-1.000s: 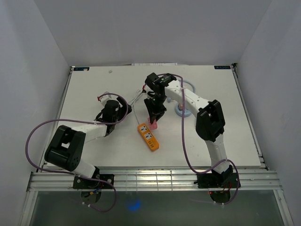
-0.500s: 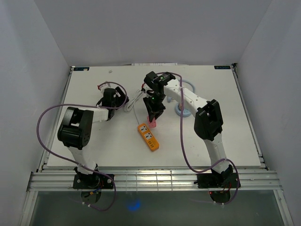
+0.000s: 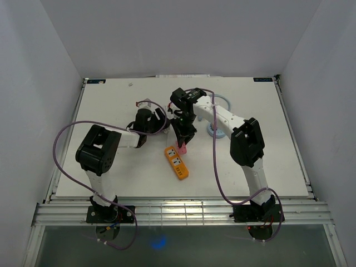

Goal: Insert the plug

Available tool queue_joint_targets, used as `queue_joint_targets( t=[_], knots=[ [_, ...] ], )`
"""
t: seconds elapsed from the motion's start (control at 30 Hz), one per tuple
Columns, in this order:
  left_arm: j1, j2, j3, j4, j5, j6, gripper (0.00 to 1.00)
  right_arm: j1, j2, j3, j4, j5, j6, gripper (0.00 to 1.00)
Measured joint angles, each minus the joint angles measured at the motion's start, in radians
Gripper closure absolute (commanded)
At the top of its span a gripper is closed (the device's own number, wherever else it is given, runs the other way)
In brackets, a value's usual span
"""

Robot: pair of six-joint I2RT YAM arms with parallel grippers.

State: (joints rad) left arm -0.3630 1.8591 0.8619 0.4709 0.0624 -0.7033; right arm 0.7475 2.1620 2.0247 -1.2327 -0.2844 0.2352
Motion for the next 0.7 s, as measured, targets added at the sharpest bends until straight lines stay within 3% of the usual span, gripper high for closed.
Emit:
queue_joint_targets(
  t=[0.17,0.37,0.7],
  knots=[
    [-0.097,0.001,0.000,0.027,0.006,-0.011,0.24,0.000,-0.050,-0.111,0.000,0.020,0.000,0.92],
    [-0.128,0.002,0.009,0.039,0.029,-0.027,0.23,0.000,-0.122,-0.192,-0.005,0.036,0.000,0.92],
    [-0.076,-0.063,-0.019,-0.037,0.010,-0.060,0.07,0.000,-0.154,-0.217,-0.023,0.040,0.000,0.92]
  ],
)
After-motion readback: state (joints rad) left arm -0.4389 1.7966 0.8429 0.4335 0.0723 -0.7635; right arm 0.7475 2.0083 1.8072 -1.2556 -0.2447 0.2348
